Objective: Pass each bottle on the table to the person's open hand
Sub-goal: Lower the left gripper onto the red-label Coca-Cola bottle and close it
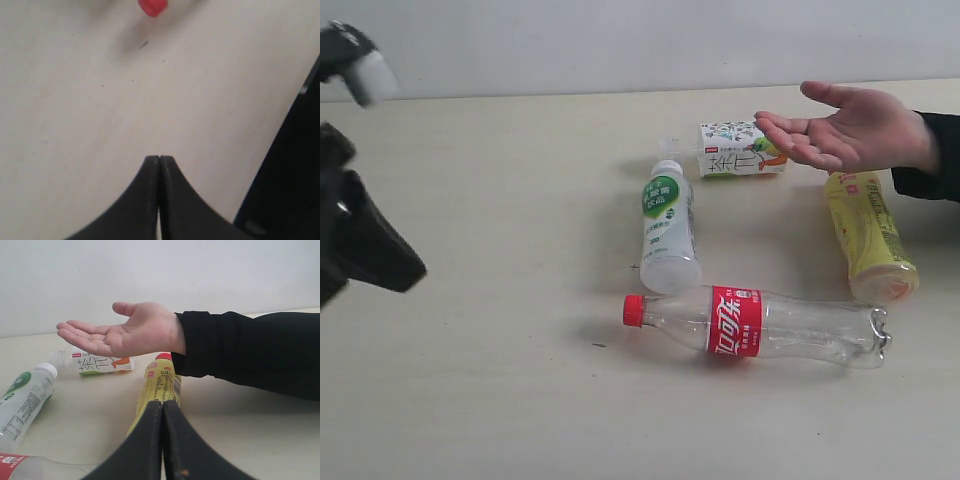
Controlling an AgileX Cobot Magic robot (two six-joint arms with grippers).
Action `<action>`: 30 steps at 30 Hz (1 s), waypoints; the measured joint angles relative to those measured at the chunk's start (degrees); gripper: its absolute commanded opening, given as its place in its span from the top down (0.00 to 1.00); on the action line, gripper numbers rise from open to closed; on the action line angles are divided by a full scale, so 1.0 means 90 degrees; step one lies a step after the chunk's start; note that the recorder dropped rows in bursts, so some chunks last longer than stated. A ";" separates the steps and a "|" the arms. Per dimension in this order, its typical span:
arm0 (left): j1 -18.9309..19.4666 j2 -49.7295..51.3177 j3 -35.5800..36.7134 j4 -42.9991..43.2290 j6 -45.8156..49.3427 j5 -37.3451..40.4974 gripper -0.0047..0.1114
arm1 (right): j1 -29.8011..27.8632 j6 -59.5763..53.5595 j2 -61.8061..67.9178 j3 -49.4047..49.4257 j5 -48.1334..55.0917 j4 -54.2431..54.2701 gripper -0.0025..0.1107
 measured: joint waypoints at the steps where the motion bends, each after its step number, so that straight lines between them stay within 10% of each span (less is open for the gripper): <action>1: -0.0298 0.0088 0.0000 0.0302 -0.0086 -0.0113 0.96 | 0.0000 0.0000 0.0000 0.0000 0.0000 0.0000 0.98; 17: -0.3808 0.2550 -0.2362 0.2348 -0.1857 -0.0376 0.69 | 0.0000 0.0000 0.0000 0.0000 0.0000 0.0000 0.98; 30: -0.4566 0.4931 -0.5210 0.3064 -0.2208 0.0058 0.24 | 0.0000 0.0000 0.0000 0.0000 0.0000 0.0000 0.98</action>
